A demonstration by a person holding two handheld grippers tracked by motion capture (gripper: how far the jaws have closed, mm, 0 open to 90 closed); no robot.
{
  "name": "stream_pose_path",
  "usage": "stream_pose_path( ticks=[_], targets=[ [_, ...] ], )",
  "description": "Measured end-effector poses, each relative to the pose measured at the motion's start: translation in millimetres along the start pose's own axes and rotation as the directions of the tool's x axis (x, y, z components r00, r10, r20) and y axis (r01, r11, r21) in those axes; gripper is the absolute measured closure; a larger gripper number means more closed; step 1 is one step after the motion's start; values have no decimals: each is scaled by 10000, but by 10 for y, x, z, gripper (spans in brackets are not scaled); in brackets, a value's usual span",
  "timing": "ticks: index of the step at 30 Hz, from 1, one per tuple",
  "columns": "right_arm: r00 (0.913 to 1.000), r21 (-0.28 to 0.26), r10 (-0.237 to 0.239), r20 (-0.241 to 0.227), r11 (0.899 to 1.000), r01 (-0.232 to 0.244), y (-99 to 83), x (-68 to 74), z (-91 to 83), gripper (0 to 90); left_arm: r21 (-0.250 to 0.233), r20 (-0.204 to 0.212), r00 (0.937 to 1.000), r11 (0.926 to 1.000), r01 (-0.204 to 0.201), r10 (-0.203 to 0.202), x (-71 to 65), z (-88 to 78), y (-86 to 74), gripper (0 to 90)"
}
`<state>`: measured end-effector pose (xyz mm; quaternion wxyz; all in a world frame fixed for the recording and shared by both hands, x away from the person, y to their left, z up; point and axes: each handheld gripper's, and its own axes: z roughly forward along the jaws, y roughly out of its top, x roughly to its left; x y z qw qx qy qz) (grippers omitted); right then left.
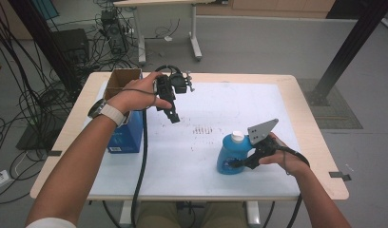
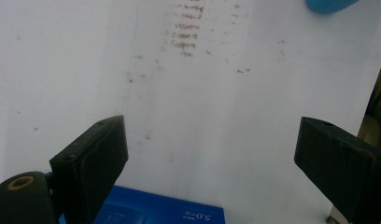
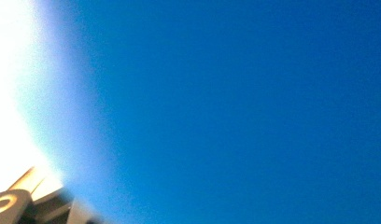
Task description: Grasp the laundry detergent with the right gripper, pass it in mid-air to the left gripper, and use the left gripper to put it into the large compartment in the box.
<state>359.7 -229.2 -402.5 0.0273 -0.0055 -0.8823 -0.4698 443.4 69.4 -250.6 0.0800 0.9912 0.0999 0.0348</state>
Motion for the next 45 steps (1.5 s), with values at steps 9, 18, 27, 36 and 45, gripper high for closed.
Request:
stream_pose_path(
  ticks=[9, 18, 27, 36, 45],
  targets=[
    [10000, -1, -7, 4, 10000, 7, 0, 2, 0, 426, -28, -27, 10000, 10000, -5, 5, -3, -14, -6, 101],
    [10000, 8, 43, 37, 10000, -43, 6, 5, 2, 426, 10, -20, 10000, 10000, 7, -7, -12, -23, -6, 100],
    [9999, 150, -54, 153, 9999, 52, 43, 16, 5, 431, -17, -57, 10000, 10000, -15, 15, -61, -71, 9, 101],
    [9997, -84, 220, 71, 9997, -219, 166, 53, -73, 432, 66, -108, 9999, 10000, 16, -15, -116, -164, -34, 101],
    [9971, 177, 760, -26, 9970, -760, 441, 117, -180, 432, 52, -148, 9999, 10000, -41, 42, -168, -267, -28, 101]
  ],
)
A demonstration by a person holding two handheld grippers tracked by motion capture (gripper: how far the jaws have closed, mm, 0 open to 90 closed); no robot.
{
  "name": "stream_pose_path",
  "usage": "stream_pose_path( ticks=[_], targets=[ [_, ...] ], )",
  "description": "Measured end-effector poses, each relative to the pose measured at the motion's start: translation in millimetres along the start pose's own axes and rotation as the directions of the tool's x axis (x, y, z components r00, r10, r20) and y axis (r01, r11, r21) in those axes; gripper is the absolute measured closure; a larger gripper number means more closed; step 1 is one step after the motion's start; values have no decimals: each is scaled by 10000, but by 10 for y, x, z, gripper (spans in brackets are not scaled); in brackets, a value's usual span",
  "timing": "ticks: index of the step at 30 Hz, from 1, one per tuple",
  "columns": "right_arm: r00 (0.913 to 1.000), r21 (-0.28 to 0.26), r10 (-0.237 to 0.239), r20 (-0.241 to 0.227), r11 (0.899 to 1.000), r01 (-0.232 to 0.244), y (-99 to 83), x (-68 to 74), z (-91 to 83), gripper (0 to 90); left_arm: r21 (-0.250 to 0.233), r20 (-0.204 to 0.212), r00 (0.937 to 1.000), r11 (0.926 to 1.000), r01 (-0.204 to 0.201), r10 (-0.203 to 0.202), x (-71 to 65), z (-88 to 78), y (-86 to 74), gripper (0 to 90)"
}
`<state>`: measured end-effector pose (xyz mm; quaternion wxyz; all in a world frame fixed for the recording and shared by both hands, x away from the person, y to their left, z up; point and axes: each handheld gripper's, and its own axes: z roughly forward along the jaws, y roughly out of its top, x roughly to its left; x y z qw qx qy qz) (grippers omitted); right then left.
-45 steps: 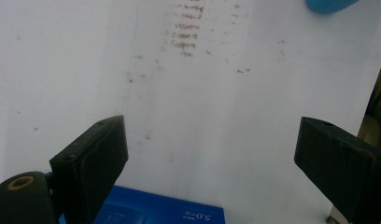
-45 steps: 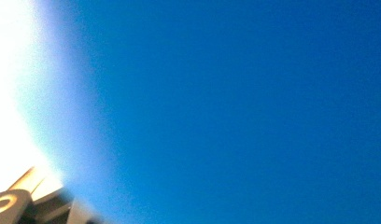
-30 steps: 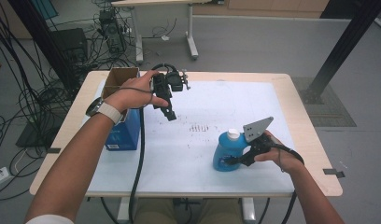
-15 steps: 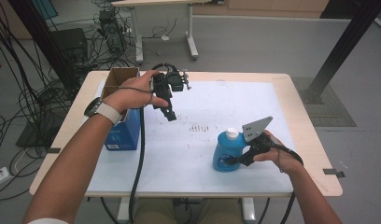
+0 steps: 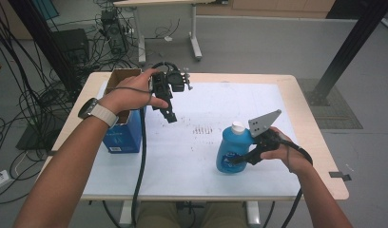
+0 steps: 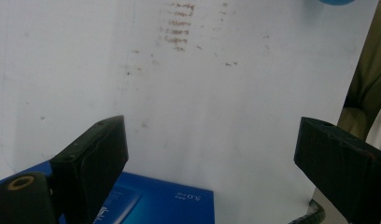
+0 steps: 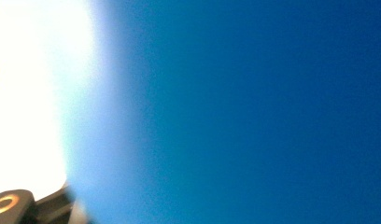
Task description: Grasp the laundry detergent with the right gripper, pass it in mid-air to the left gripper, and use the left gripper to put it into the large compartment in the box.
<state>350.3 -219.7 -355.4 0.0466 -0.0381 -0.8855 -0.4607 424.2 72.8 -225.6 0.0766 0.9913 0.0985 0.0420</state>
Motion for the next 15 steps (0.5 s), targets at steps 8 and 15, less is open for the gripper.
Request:
stream_pose_path(
  ticks=[8, 15],
  targets=[
    [9982, 136, 600, 84, 9981, -601, 183, 13, -47, 433, 178, 137, 9996, 9996, -231, 228, -74, -103, 55, 101],
    [9953, 198, 890, 373, 9958, -898, 292, 25, -88, 434, 181, 241, 9991, 9992, -366, 362, -117, -227, 68, 101]
  ],
)
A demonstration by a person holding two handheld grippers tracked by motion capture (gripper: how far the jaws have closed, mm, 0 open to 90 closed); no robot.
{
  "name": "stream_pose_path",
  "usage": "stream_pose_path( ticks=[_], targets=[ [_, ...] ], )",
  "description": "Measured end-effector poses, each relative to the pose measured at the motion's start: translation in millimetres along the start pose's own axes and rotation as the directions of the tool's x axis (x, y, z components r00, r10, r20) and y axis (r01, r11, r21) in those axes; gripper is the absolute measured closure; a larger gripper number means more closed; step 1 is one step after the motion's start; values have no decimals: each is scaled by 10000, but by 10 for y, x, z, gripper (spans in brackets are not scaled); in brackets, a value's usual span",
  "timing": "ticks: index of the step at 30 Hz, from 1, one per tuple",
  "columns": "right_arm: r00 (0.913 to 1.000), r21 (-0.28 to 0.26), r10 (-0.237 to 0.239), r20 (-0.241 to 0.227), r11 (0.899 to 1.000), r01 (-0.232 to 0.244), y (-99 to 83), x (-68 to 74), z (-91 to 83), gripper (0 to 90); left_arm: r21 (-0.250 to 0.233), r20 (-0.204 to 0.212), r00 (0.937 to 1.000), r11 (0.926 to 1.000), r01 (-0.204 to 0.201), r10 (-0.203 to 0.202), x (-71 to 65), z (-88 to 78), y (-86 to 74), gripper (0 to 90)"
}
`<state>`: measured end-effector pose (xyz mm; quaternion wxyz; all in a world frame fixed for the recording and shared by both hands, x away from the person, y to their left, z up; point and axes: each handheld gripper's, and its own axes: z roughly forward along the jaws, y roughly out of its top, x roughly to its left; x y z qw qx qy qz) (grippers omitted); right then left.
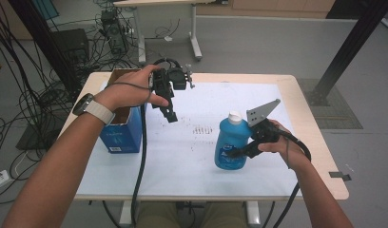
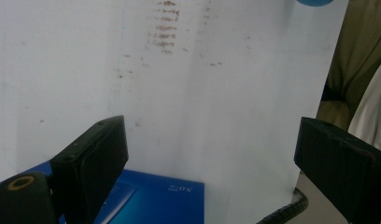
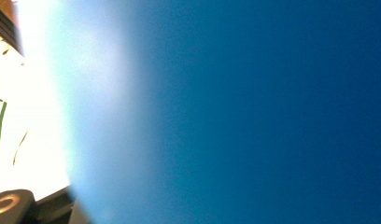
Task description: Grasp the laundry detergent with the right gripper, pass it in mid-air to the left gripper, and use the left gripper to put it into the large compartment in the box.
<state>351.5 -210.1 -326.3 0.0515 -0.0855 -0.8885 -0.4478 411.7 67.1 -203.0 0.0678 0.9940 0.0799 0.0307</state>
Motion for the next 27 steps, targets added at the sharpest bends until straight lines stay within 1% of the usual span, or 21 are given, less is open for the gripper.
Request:
stream_pose_path(
  ticks=[4, 6, 9, 12, 13, 15, 16, 18, 19, 21, 22, 24, 25, 27],
  targets=[
    [9999, 126, 112, 100, 9999, -113, 70, 5, -15, 435, 47, 40, 9999, 9999, -143, 143, -37, -82, 17, 98],
    [9997, 202, 244, 94, 9995, -246, 103, 6, -11, 435, 83, 17, 9998, 9998, -174, 174, -53, -115, 25, 96],
    [9993, 295, 308, 187, 9991, -314, 137, 4, 7, 436, 128, 95, 9997, 9997, -223, 222, -75, -163, 43, 96],
    [9991, 352, 361, 234, 9987, -369, 156, 2, 19, 436, 135, 69, 9994, 9993, -336, 335, -101, -204, 60, 96],
    [9991, 399, 278, 310, 9988, -290, 179, 4, 31, 437, 125, 48, 9991, 9990, -426, 426, -126, -253, 79, 96],
    [9991, 401, 285, 312, 9988, -297, 193, 6, 37, 437, 102, 28, 9989, 9989, -463, 463, -140, -277, 90, 96],
    [9994, 434, 111, 327, 9990, -125, 227, 10, 47, 438, 92, 4, 9984, 9983, -572, 572, -164, -321, 114, 96],
    [9994, 468, 66, 335, 9989, -81, 248, 16, 51, 438, 121, -18, 9980, 9979, -631, 631, -177, -339, 128, 97],
    [9991, 490, -123, 417, 9987, 103, 287, 21, 59, 439, 126, -33, 9974, 9973, -723, 723, -205, -370, 151, 97],
    [9990, 511, -172, 408, 9986, 151, 306, 24, 64, 440, 117, -53, 9969, 9968, -787, 788, -217, -385, 163, 97],
    [9987, 539, -291, 412, 9982, 269, 337, 27, 77, 440, 105, -47, 9961, 9961, -881, 881, -240, -405, 182, 97],
    [9987, 581, -318, 411, 9979, 293, 353, 28, 84, 440, 127, -25, 9958, 9957, -917, 918, -256, -416, 194, 97],
    [9982, 635, -435, 401, 9971, 409, 387, 28, 104, 441, 226, 40, 9947, 9945, -1026, 1025, -278, -423, 212, 98],
    [9980, 652, -491, 404, 9968, 464, 417, 28, 120, 441, 277, 73, 9940, 9936, -1092, 1090, -294, -429, 225, 98]
  ],
)
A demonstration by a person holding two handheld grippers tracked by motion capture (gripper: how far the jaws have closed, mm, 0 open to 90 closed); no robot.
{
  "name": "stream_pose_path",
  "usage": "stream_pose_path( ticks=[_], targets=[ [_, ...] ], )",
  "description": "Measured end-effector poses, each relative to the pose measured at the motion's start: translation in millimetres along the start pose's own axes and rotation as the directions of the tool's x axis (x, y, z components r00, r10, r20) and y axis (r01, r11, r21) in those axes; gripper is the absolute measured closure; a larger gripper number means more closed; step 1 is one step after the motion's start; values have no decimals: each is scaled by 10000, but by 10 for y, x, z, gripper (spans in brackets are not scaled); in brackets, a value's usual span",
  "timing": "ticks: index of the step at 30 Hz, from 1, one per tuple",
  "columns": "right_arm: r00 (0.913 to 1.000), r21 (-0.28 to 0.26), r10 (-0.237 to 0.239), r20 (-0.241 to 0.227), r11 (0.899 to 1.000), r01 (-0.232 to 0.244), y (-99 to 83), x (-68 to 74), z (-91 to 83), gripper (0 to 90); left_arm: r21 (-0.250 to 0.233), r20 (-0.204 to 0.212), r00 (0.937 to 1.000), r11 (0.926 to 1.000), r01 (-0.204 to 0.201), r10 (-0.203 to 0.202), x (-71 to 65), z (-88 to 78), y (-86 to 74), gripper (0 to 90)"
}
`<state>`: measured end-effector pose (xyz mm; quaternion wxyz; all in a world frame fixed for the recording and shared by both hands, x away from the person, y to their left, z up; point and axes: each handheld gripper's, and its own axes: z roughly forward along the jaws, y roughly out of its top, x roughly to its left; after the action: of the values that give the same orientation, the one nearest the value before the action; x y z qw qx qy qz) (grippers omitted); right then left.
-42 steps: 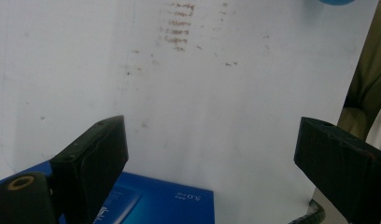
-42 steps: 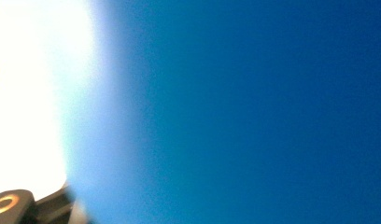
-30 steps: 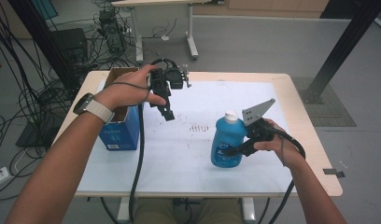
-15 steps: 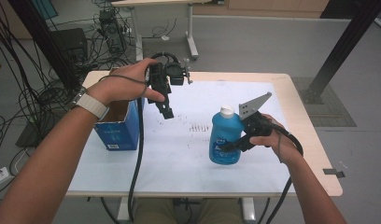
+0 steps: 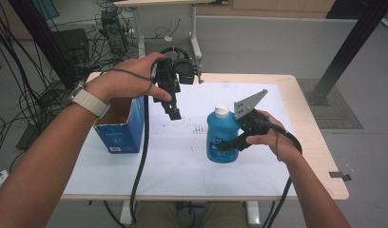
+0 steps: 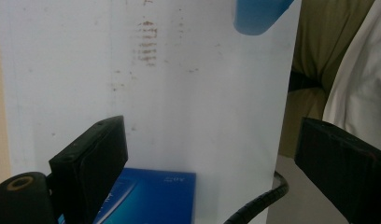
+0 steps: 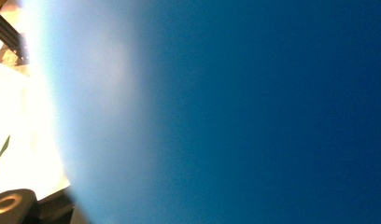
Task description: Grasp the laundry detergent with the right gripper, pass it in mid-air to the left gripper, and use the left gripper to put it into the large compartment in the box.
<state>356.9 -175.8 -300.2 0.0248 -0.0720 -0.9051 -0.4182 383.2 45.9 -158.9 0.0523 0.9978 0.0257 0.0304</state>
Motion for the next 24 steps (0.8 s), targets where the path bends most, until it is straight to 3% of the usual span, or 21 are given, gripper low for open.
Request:
stream_pose_path(
  ticks=[10, 24],
  targets=[
    [9987, 138, -451, 232, 9989, 448, 152, -21, 47, 441, 68, 165, 9998, 9999, -131, 129, -64, -53, 33, 97],
    [9961, 284, -861, 213, 9959, 854, 321, -37, 180, 441, -3, 351, 9990, 9996, -269, 269, -111, -102, 77, 88]
  ],
)
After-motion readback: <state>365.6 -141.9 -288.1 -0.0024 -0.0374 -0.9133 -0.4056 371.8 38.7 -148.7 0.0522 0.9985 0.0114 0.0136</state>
